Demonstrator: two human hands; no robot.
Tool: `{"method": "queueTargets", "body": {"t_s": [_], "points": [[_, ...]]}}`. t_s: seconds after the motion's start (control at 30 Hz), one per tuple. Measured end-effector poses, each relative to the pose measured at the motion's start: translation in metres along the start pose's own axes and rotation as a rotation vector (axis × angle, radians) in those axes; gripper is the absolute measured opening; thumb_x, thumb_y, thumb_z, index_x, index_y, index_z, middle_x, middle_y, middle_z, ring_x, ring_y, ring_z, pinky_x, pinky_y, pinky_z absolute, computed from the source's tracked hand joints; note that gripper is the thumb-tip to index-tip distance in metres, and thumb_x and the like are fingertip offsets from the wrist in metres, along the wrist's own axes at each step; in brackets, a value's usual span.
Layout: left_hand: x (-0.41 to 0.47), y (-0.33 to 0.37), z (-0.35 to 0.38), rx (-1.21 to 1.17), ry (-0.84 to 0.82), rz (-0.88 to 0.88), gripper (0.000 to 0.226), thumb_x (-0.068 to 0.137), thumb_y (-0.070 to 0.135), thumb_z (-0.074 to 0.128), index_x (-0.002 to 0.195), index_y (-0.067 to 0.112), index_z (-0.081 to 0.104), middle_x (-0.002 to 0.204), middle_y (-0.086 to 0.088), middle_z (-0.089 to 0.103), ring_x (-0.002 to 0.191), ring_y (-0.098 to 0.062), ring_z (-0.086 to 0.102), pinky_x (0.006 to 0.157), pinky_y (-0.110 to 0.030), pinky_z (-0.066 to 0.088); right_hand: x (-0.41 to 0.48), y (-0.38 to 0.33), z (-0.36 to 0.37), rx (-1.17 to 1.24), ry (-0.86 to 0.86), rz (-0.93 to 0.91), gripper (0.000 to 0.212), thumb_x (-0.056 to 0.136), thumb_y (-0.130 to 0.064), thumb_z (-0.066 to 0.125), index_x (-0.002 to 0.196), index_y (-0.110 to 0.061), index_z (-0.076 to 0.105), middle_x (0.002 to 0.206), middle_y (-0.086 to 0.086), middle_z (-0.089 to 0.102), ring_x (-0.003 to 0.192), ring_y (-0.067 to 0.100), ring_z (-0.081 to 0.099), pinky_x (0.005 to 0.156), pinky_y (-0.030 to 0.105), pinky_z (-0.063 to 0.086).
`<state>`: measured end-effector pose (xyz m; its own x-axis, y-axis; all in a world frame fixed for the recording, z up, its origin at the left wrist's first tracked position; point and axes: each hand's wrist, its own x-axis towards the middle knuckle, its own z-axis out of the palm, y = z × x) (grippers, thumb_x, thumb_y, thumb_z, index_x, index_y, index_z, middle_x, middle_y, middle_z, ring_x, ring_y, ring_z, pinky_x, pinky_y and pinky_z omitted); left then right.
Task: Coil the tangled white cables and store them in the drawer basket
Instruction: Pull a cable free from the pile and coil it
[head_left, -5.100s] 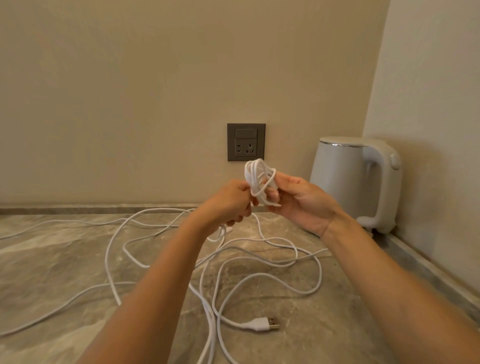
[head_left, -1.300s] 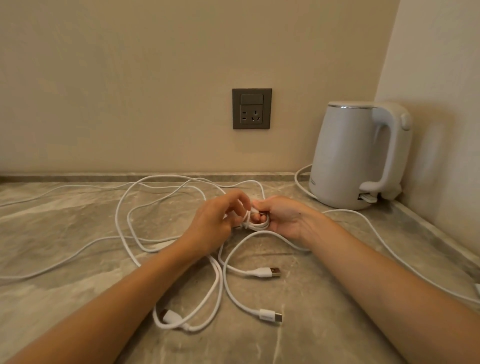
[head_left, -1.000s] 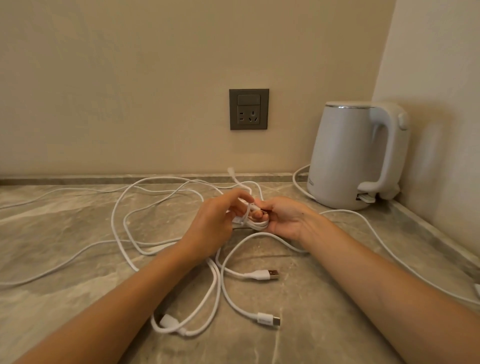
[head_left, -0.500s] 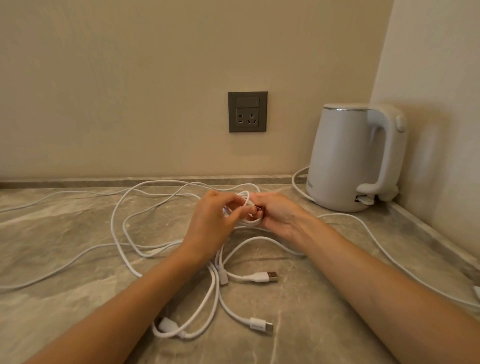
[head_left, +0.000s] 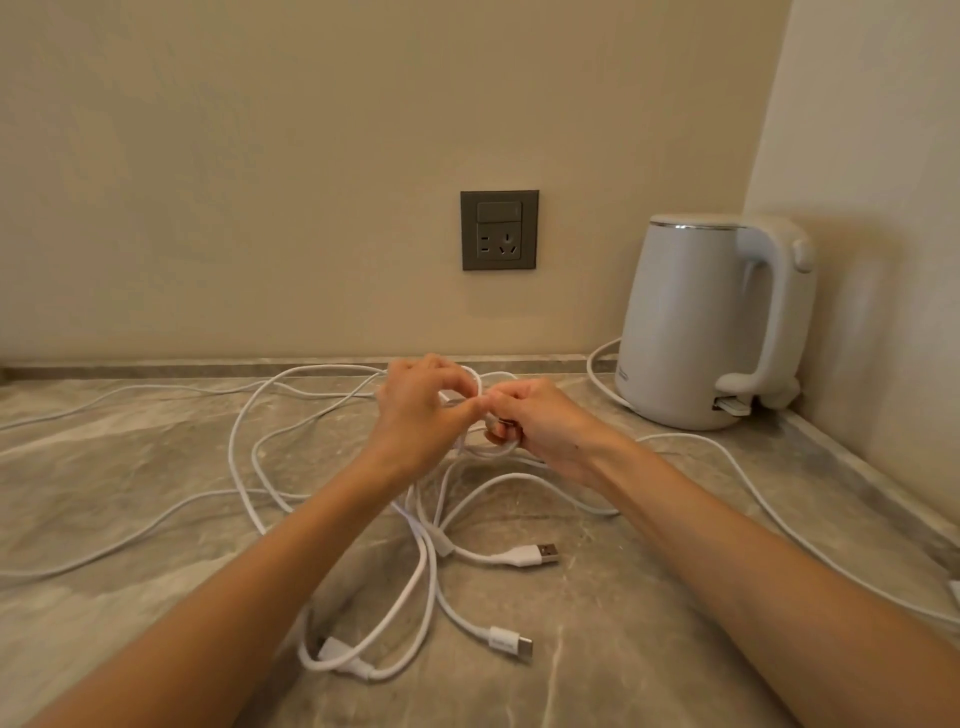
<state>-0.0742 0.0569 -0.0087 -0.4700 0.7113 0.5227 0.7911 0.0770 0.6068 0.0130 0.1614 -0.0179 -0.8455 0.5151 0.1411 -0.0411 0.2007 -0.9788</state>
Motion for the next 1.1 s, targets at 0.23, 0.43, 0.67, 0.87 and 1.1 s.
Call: {"method": "queueTargets", "body": {"t_s": [0.23, 0.43, 0.67, 0.87, 1.1], "points": [[0.005, 0.015, -0.013, -0.434, -0.016, -0.124, 0.015, 0.085, 0.007, 0.062, 0.071, 0.006, 0.062, 0.054, 0.006, 0.066, 0.053, 0.000, 0.056, 0.059, -0.009, 0.045, 0.015, -0.001, -0.004, 0.644, 0.240, 0.203, 0.020, 0.098, 0.003, 0.035, 0.092, 0.006, 0.053, 0.076, 0.010, 0.046, 0.037, 0.003, 0.039, 0.039, 0.016, 0.041], [0.009, 0.007, -0.007, -0.430, 0.193, -0.412, 0.024, 0.086, -0.002, 0.052, 0.105, 0.008, 0.040, 0.071, -0.009, 0.068, 0.061, -0.013, 0.065, 0.053, -0.017, 0.045, 0.012, -0.016, -0.027, 1.020, 0.305, 0.287, 0.026, 0.101, -0.004, 0.030, 0.079, 0.001, 0.043, 0.072, 0.009, 0.038, 0.056, 0.009, 0.029, 0.030, 0.012, 0.034], [0.019, -0.003, -0.007, 0.081, 0.128, -0.382, 0.015, 0.086, 0.014, 0.060, 0.081, 0.000, 0.057, 0.065, -0.014, 0.065, 0.057, -0.022, 0.066, 0.059, -0.031, 0.049, 0.010, -0.023, -0.025, 0.753, 0.225, 0.158, 0.031, 0.101, -0.005, 0.034, 0.076, 0.002, 0.050, 0.063, 0.007, 0.038, 0.038, 0.004, 0.035, 0.042, 0.016, 0.045], [0.019, 0.000, 0.000, 0.556, 0.102, -0.078, 0.020, 0.090, 0.024, 0.054, 0.101, 0.008, 0.056, 0.108, -0.010, 0.057, 0.102, -0.027, 0.049, 0.082, -0.031, 0.035, 0.011, -0.024, -0.027, 0.544, 0.220, 0.100, 0.030, 0.101, -0.004, 0.035, 0.077, 0.003, 0.053, 0.061, 0.005, 0.037, 0.042, 0.004, 0.034, 0.047, 0.016, 0.045], [0.021, 0.004, 0.013, 0.556, -0.197, 0.017, 0.022, 0.093, 0.004, 0.036, 0.096, 0.021, 0.049, 0.100, -0.001, 0.064, 0.105, -0.023, 0.053, 0.090, -0.036, 0.025, 0.006, -0.032, -0.030, 0.936, -0.006, 0.210, 0.023, 0.100, -0.007, 0.034, 0.094, 0.007, 0.051, 0.068, 0.010, 0.047, 0.041, 0.008, 0.042, 0.047, 0.017, 0.047]]}}
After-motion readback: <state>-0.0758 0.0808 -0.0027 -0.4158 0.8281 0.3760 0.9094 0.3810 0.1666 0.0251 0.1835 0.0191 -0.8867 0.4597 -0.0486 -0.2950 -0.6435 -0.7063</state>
